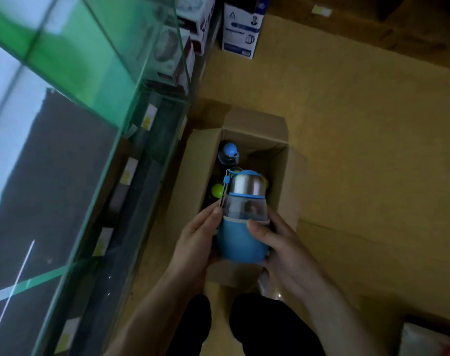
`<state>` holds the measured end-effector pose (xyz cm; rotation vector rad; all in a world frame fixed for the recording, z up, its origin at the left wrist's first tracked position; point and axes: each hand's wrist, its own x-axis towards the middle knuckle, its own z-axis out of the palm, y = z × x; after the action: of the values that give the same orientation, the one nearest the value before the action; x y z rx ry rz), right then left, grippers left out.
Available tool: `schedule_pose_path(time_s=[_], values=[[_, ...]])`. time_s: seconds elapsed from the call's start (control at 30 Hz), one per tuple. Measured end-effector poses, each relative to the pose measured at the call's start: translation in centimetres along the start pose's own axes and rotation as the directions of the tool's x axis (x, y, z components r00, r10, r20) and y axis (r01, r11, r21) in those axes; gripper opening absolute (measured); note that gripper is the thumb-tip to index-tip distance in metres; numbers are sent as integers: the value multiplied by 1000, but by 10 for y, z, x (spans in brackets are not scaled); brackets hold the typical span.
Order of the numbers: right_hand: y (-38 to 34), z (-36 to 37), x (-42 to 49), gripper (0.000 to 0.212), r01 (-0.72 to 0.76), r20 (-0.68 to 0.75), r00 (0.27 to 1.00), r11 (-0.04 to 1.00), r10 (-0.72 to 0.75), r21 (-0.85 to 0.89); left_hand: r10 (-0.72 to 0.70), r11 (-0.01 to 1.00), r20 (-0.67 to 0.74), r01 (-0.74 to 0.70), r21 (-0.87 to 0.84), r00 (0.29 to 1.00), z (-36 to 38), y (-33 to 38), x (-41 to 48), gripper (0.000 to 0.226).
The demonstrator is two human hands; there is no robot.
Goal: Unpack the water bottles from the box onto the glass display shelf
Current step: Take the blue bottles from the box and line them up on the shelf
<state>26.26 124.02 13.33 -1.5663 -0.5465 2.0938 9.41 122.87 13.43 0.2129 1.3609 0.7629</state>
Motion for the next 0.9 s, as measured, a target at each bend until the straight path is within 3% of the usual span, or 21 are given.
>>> schedule_pose_path(time_s=[0.3,0.63,0.9], values=[[-107,51,-142,60,70,11,998,997,-69,-36,-8,1000,-33,9,15,999,39,102,-145,29],[-177,91,-272,54,185,-10,983,981,-186,-66,189,974,14,-190,127,982,77,175,-279,23],[-226,128,-333,58,342,7,939,929,-345,-142,333,936,57,-337,103,941,90,231,-345,27]])
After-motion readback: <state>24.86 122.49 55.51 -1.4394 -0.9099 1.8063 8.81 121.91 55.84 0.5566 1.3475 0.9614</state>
